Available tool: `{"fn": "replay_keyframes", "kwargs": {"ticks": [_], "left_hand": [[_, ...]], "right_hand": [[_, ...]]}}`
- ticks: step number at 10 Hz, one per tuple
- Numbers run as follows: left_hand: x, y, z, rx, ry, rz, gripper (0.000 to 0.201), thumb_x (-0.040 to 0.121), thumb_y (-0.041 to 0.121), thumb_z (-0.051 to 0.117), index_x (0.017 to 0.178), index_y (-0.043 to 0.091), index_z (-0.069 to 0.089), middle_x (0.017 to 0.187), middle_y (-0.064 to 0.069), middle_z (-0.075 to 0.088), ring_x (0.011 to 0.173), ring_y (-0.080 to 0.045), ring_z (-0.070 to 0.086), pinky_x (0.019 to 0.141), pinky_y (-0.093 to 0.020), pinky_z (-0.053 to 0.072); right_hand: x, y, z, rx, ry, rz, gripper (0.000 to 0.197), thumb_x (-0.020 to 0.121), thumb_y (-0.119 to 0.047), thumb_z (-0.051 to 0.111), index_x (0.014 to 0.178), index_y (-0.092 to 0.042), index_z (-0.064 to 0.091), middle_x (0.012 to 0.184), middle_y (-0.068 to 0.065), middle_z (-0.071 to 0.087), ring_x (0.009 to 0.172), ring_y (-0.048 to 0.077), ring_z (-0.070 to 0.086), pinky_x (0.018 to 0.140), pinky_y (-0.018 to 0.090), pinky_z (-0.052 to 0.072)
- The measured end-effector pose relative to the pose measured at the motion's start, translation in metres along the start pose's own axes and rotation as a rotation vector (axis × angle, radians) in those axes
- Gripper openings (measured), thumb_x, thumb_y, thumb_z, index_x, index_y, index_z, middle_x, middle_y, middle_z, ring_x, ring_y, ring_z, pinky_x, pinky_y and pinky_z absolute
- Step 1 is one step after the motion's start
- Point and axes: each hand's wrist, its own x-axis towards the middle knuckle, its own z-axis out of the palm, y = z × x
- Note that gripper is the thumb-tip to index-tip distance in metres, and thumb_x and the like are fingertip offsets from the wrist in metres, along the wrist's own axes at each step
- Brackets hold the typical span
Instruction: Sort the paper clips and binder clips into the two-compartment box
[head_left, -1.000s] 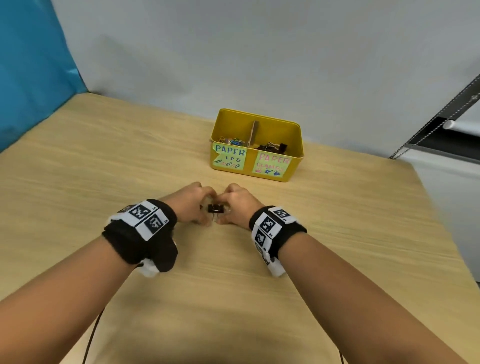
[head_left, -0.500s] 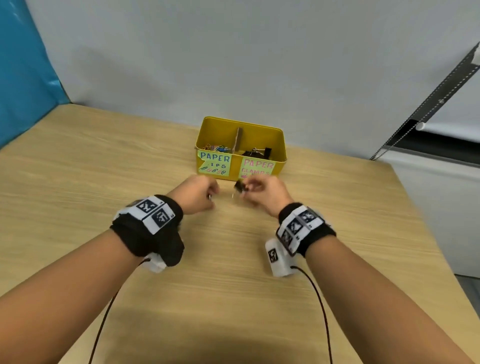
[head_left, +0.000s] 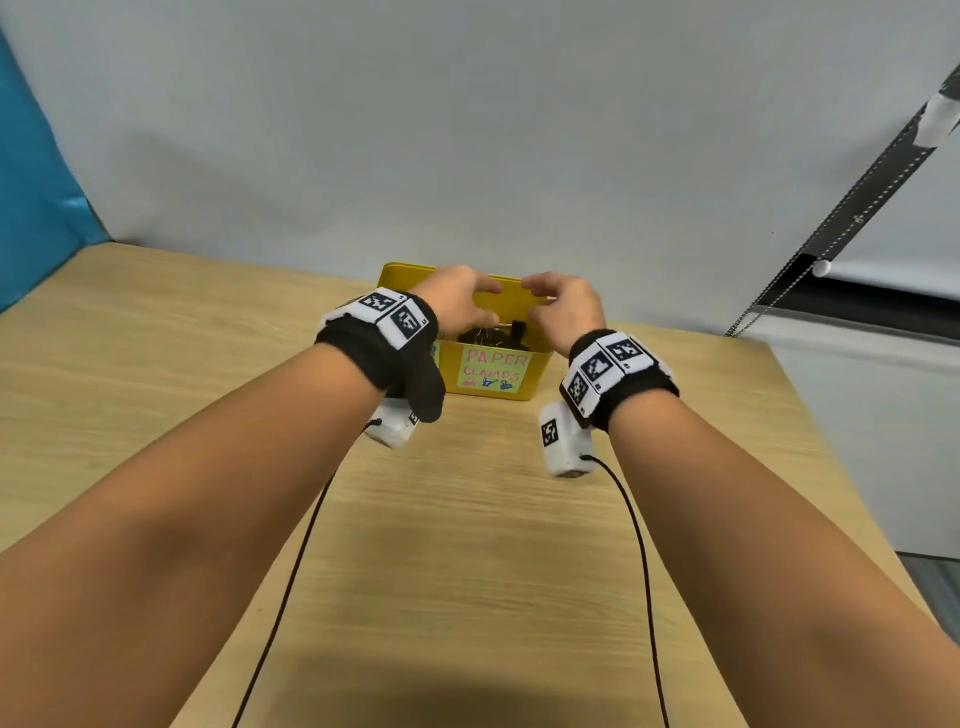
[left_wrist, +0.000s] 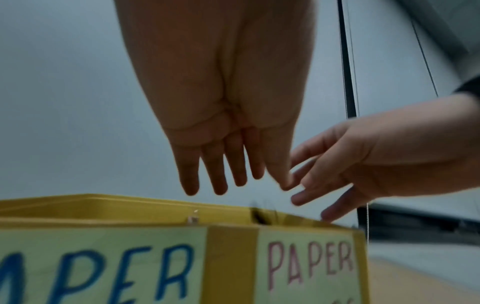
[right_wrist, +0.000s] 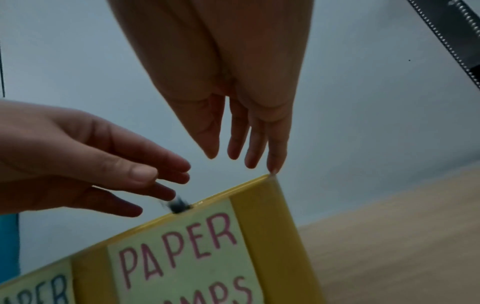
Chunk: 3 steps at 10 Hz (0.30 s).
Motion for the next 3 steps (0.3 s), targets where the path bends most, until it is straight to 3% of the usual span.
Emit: {"fn": "replay_keyframes", "kwargs": {"ticks": [1,2,3], "left_hand": [[0.005,-0.008,0.004,0.094,-0.037,0.014,0.063,0.088,0.033,0.059,0.144,0.018,0.035,0.148,-0.007,0.042,0.136,-0.024,0.039,0.11,-0.033,0.033],[-0.014,-0.009,0.005,0.093,0.036,0.034,0.057,0.087,0.035,0.059,0.139,0.02,0.042,0.147,-0.006,0.04,0.136,-0.023,0.037,0.113,-0.038,0.032],[-0.064,-0.019,0.021,0.033,0.017,0.062,0.039,0.084,0.038,0.062,0.12,0.022,0.058,0.126,-0.003,0.052,0.12,-0.019,0.048,0.103,-0.037,0.041]], "right_hand": [[-0.003,0.004,-0.001,-0.021,-0.026,-0.019,0.042,0.086,0.001,0.053,0.124,-0.016,0.062,0.13,0.007,0.061,0.12,0.022,0.056,0.101,0.027,0.044],[-0.018,-0.001,-0.008,-0.042,-0.037,-0.043,0.039,0.088,-0.004,0.055,0.125,-0.015,0.061,0.133,0.006,0.06,0.125,0.02,0.053,0.105,0.027,0.039],[-0.059,0.007,-0.009,-0.074,-0.114,-0.115,0.035,0.089,-0.011,0.058,0.123,-0.018,0.062,0.131,0.003,0.06,0.12,0.017,0.055,0.1,0.024,0.04]]}}
